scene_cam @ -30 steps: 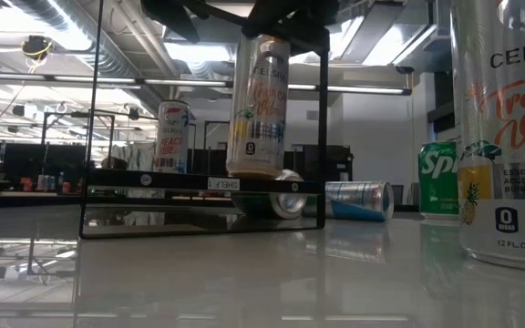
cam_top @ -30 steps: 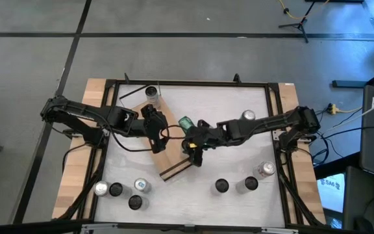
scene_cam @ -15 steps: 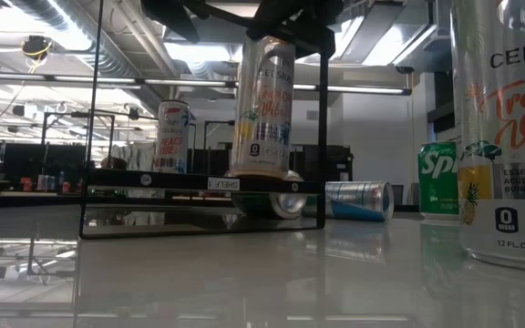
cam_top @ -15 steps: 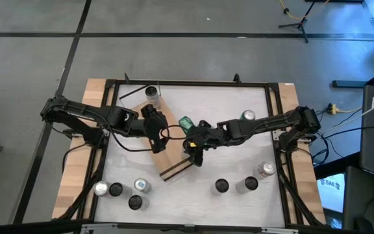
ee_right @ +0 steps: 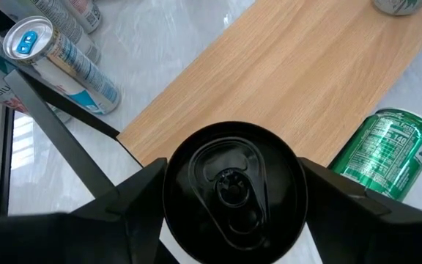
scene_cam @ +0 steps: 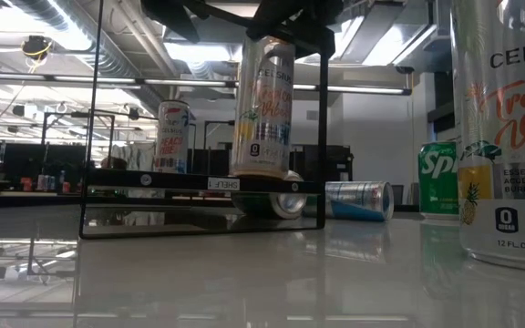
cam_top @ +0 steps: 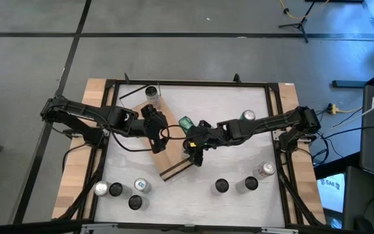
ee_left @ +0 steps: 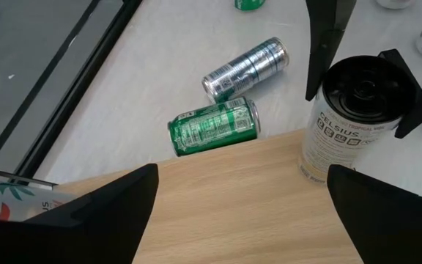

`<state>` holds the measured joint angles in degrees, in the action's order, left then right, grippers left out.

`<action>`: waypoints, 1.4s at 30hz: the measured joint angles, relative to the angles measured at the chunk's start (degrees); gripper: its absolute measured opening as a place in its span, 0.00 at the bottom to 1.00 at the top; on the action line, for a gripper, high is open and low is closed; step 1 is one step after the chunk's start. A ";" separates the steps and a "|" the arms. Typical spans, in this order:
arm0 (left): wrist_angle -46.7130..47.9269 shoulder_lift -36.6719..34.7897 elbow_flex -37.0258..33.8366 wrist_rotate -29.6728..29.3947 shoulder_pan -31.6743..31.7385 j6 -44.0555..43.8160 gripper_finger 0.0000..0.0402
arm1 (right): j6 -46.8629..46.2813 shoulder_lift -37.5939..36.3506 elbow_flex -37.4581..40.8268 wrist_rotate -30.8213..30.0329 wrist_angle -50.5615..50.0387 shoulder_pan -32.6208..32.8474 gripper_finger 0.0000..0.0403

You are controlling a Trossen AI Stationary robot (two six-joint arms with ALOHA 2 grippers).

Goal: Place canned beverage on shelf
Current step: Put the white yellow soda can on the shelf

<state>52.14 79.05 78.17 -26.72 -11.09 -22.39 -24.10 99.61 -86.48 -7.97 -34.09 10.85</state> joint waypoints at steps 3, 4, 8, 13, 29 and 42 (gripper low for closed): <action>0.00 0.00 0.00 0.00 0.00 0.00 0.96 | 0.00 0.00 0.00 0.01 0.04 0.00 0.66; 0.00 0.00 0.00 0.00 0.00 0.00 0.96 | 0.00 0.00 0.00 0.02 0.05 0.00 0.66; 0.00 0.00 0.00 -0.02 -0.18 0.00 0.96 | 0.00 0.00 0.00 0.02 0.07 0.00 0.66; 0.00 0.00 0.00 -0.01 -0.33 -0.01 0.96 | 0.01 0.00 0.02 0.02 0.09 0.00 0.66; 0.00 0.00 0.00 0.00 -0.39 0.00 0.96 | 0.31 0.00 0.09 0.24 0.13 0.02 0.87; -0.17 0.04 0.83 8.34 -1.71 -0.52 0.96 | 0.35 -0.26 0.09 0.04 1.53 0.00 0.88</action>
<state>51.97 79.09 79.00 -18.38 -12.80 -22.91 -23.75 99.35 -86.39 -7.92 -32.56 10.85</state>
